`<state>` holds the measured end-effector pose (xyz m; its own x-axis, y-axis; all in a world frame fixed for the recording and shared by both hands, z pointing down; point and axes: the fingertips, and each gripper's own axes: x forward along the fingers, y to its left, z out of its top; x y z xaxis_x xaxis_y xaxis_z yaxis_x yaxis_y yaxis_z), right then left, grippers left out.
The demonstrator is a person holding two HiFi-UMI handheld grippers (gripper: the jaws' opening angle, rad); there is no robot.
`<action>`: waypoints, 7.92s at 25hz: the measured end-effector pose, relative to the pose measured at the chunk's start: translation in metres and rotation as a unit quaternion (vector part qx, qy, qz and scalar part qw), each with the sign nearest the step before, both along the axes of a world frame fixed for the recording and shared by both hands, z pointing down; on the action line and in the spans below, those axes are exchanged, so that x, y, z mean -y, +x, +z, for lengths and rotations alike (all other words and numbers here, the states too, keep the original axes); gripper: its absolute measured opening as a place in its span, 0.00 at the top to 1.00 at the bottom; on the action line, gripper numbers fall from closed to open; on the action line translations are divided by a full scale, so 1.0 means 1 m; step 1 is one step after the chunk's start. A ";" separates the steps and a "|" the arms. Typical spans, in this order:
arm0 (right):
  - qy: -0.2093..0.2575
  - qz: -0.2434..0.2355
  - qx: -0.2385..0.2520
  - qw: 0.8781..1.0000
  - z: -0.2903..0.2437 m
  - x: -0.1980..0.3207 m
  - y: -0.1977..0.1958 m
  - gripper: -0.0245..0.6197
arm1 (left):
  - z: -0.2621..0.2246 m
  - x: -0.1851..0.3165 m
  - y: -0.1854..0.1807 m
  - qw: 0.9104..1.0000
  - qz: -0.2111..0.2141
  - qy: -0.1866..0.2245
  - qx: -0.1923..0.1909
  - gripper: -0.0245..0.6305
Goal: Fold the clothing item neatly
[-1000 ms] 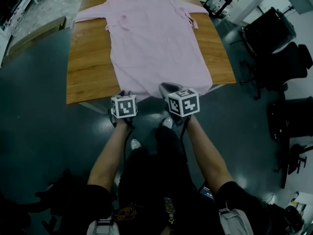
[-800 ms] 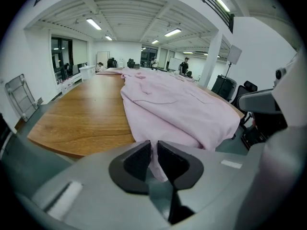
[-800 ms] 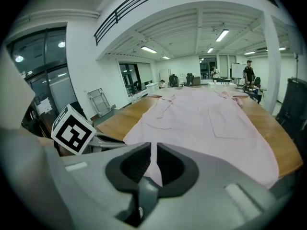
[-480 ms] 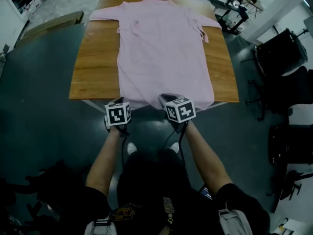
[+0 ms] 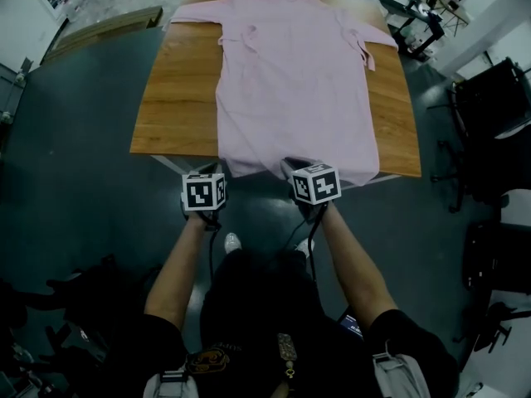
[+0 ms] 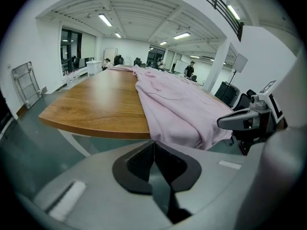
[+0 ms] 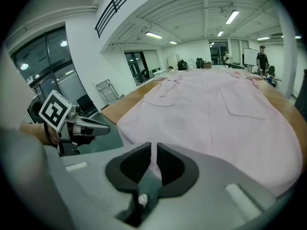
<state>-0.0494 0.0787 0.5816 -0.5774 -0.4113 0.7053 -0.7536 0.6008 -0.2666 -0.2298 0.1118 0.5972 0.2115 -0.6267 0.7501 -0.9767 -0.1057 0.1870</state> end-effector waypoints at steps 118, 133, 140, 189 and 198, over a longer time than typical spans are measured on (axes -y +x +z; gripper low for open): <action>0.120 0.136 -0.035 0.983 -0.106 0.351 0.184 0.95 | -0.101 0.380 0.169 0.972 0.208 0.101 -0.037 0.95; 0.088 0.161 -0.091 0.979 -0.023 0.479 0.307 0.84 | -0.063 0.442 0.222 0.983 0.175 0.054 0.007 0.95; 0.044 0.155 -0.104 0.981 0.022 0.492 0.321 0.82 | -0.043 0.444 0.226 0.986 0.163 0.030 0.023 0.95; 0.047 -0.143 -0.001 0.989 -0.024 0.366 -0.033 0.81 | -0.052 0.352 0.020 0.999 -0.015 0.013 0.037 0.95; 0.022 -0.222 0.008 0.975 -0.017 0.335 -0.100 0.81 | -0.036 0.335 -0.014 0.998 -0.053 -0.010 0.035 0.95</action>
<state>-0.1496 -0.2559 0.5642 -0.7153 -0.1482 0.6829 -0.4136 0.8775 -0.2428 -0.2439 -0.2228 0.5611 0.0915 -0.6267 0.7738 -0.9930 0.0013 0.1185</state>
